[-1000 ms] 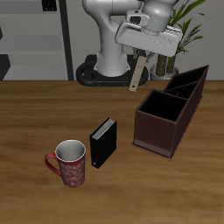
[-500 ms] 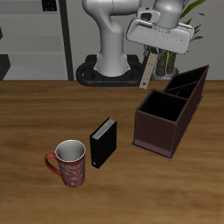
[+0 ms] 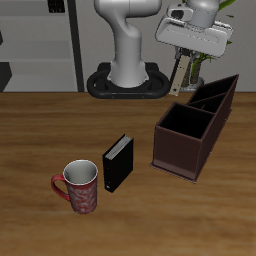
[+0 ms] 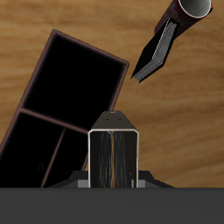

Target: Place the yellow book into the left desk caddy's back compartment

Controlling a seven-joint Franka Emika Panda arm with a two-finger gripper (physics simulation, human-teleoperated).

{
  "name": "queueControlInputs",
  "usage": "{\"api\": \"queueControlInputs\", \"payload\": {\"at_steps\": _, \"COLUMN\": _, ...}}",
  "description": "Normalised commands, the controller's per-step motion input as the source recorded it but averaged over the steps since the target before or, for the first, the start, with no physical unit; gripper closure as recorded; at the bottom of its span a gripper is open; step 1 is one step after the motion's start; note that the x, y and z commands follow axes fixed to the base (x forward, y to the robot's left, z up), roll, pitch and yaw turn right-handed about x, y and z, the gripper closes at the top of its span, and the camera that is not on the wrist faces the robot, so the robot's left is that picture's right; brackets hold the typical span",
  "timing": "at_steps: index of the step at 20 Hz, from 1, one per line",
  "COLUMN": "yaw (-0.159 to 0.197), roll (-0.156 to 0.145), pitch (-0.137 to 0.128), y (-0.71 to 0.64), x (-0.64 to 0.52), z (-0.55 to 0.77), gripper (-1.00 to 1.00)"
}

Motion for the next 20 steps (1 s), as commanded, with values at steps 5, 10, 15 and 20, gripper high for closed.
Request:
{"api": "queueControlInputs", "payload": {"at_steps": 5, "yaw": -0.055, "roll": 0.040, "pitch": 0.013, "y": 0.31, "x": -0.13, "z": 0.04, "gripper": 1.00}}
{"api": "queueControlInputs", "payload": {"at_steps": 10, "yaw": -0.004, "roll": 0.041, "pitch": 0.003, "y": 0.28, "x": -0.02, "z": 0.04, "gripper": 1.00}}
{"api": "queueControlInputs", "payload": {"at_steps": 15, "yaw": -0.036, "roll": 0.042, "pitch": -0.004, "y": 0.22, "x": -0.05, "z": 0.05, "gripper": 1.00}}
{"api": "queueControlInputs", "payload": {"at_steps": 20, "yaw": -0.036, "roll": 0.074, "pitch": 0.017, "y": 0.38, "x": 0.06, "z": -0.04, "gripper": 1.00}}
